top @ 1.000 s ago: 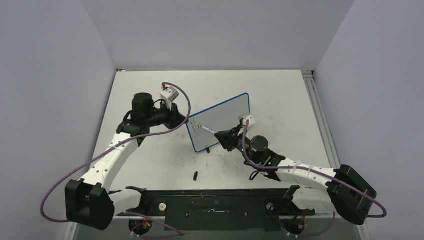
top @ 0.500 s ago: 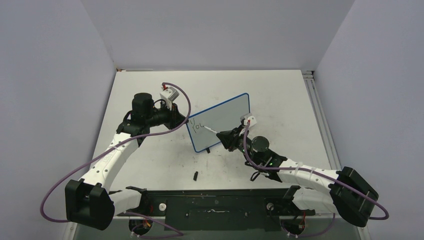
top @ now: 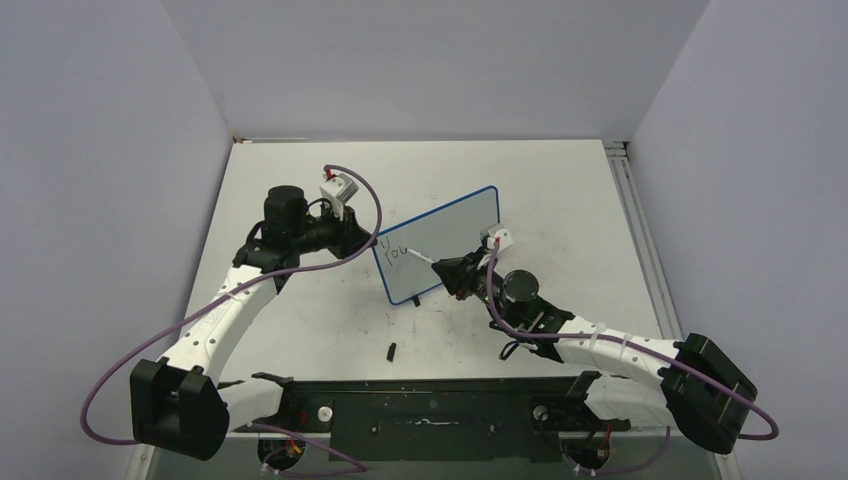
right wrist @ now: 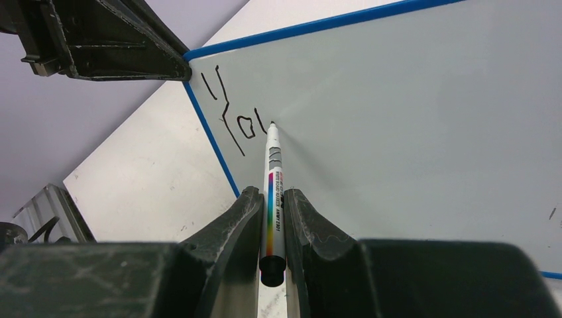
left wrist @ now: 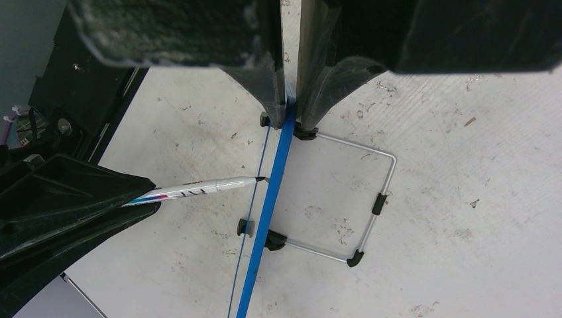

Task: Write a sentence on the whiteboard

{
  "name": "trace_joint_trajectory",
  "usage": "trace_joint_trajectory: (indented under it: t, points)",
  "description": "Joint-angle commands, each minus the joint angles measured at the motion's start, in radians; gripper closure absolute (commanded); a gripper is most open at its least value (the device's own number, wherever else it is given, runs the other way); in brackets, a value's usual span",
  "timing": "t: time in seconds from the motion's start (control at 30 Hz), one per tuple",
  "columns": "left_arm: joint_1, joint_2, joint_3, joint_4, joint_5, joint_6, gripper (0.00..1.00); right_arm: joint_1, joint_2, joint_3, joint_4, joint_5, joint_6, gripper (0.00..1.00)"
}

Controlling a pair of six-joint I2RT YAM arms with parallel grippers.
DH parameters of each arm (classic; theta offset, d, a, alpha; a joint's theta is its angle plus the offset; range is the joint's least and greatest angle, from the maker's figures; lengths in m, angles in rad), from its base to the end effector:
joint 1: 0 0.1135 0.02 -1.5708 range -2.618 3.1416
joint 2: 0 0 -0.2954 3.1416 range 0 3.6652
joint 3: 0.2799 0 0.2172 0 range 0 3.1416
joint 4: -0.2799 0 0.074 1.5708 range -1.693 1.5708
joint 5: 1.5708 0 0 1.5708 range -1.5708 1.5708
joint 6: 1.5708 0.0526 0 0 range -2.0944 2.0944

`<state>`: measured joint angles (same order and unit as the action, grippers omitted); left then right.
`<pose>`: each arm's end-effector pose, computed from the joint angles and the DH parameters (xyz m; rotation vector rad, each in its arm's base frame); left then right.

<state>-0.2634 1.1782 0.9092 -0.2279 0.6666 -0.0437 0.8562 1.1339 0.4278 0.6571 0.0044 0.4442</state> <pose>0.2093 -0.0901 0.3338 0.6358 1.9638 -0.8758 0.1438 0.1654 0.2852 -0.3471 1.6788 0.9851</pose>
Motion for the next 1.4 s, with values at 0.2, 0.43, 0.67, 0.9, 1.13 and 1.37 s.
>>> trace_joint_trajectory:
  t: [0.2, 0.43, 0.67, 0.9, 1.13, 1.37]
  points:
    - [0.001, -0.006, 0.007, -0.001, 0.031, -0.005, 1.00, -0.008, -0.023, 0.046, 0.065, 0.040, -0.023, 0.95]
    - [0.001, -0.005, 0.007, 0.000, 0.032, -0.005, 1.00, -0.009, -0.033, 0.045, 0.080, 0.040, -0.023, 0.95]
    - [0.001, -0.003, 0.007, 0.001, 0.033, -0.007, 1.00, -0.009, -0.039, 0.046, 0.084, 0.040, -0.023, 0.95]
    - [0.001, -0.003, 0.007, -0.001, 0.034, -0.007, 1.00, -0.008, -0.025, 0.045, 0.084, 0.037, -0.023, 0.95]
    - [0.001, -0.004, 0.008, 0.001, 0.033, -0.007, 1.00, -0.009, -0.017, 0.029, 0.085, 0.030, -0.008, 0.95]
    - [0.001, -0.005, 0.007, 0.001, 0.032, -0.007, 1.00, -0.007, -0.018, -0.012, 0.088, 0.025, 0.019, 0.95]
